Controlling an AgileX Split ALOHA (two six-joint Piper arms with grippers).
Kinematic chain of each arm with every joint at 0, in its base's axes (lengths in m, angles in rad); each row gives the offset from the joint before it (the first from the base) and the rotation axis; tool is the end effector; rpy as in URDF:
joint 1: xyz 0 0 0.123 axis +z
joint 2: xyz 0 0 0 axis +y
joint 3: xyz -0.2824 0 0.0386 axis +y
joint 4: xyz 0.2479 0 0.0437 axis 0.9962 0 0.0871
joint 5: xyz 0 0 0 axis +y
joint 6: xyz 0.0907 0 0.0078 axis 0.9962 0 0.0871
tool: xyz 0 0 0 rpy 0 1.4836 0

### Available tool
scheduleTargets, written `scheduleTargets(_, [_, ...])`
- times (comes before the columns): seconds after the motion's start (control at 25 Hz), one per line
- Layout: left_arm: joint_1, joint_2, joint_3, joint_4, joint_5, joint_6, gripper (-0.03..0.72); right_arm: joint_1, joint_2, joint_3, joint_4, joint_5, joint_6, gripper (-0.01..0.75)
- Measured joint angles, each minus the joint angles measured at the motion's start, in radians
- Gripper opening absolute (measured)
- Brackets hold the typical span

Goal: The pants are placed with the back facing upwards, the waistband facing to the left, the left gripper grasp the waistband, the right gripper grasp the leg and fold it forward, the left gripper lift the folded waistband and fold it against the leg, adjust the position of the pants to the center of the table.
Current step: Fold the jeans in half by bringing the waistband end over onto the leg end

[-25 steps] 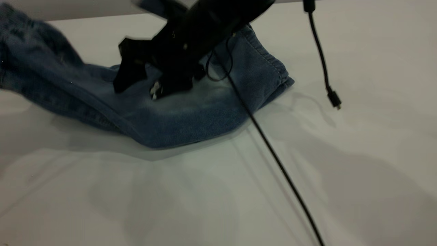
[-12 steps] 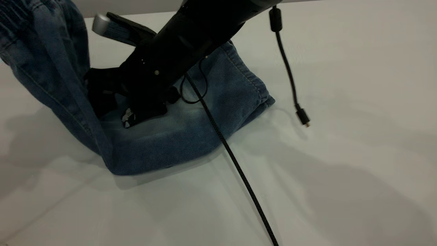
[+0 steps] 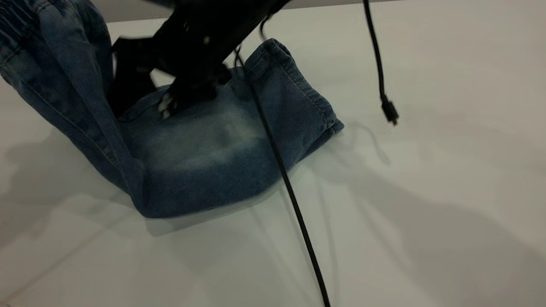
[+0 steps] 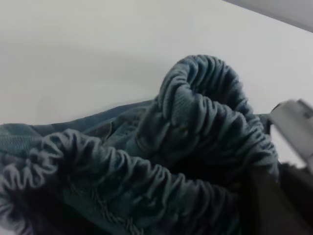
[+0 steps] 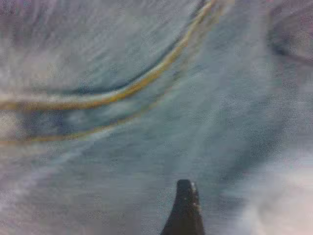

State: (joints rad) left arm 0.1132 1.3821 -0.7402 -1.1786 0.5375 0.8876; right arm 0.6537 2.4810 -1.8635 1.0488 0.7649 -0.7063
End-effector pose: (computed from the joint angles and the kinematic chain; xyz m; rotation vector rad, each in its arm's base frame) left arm 0.2698 -0.0128 0.2379 -0.1600 2.3139 -0.6376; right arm 0.3754 0.3565 0.0976 -0.8661 2.5049 1.1330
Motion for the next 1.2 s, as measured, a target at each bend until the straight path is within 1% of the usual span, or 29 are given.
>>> scheduleTargets(0.32, [0.000,0.000,0.000,-0.001,0.014,0.021,0.095,-0.108,0.006,0.000,-0.284,0.067,0.167,0.526])
scheduleTargets(0.4, [-0.006,0.001,-0.001,-0.003,0.028,0.025,0.094,-0.109,0.013,0.000,-0.329,0.074,0.201,0.526])
scheduleTargets(0.48, [-0.026,0.001,-0.006,-0.028,0.030,0.041,0.094,-0.103,0.023,0.000,-0.347,0.075,0.209,0.526])
scheduleTargets(0.56, [-0.058,0.002,-0.024,-0.065,0.012,0.077,0.094,-0.095,0.034,0.000,-0.345,0.073,0.209,0.526])
scheduleTargets(0.72, [-0.156,0.005,-0.078,-0.135,-0.058,0.112,0.094,-0.084,0.036,0.000,-0.308,0.072,0.209,0.526])
scheduleTargets(0.92, [-0.282,0.041,-0.103,-0.146,-0.151,0.112,0.094,-0.066,0.037,0.000,-0.288,0.070,0.208,0.526])
scheduleTargets(1.08, [-0.349,0.076,-0.103,-0.159,-0.172,0.117,0.094,-0.068,0.030,0.000,-0.290,0.086,0.207,0.526])
scheduleTargets(1.2, [-0.376,0.084,-0.103,-0.166,-0.194,0.127,0.094,-0.077,0.003,0.000,-0.291,0.086,0.207,0.526])
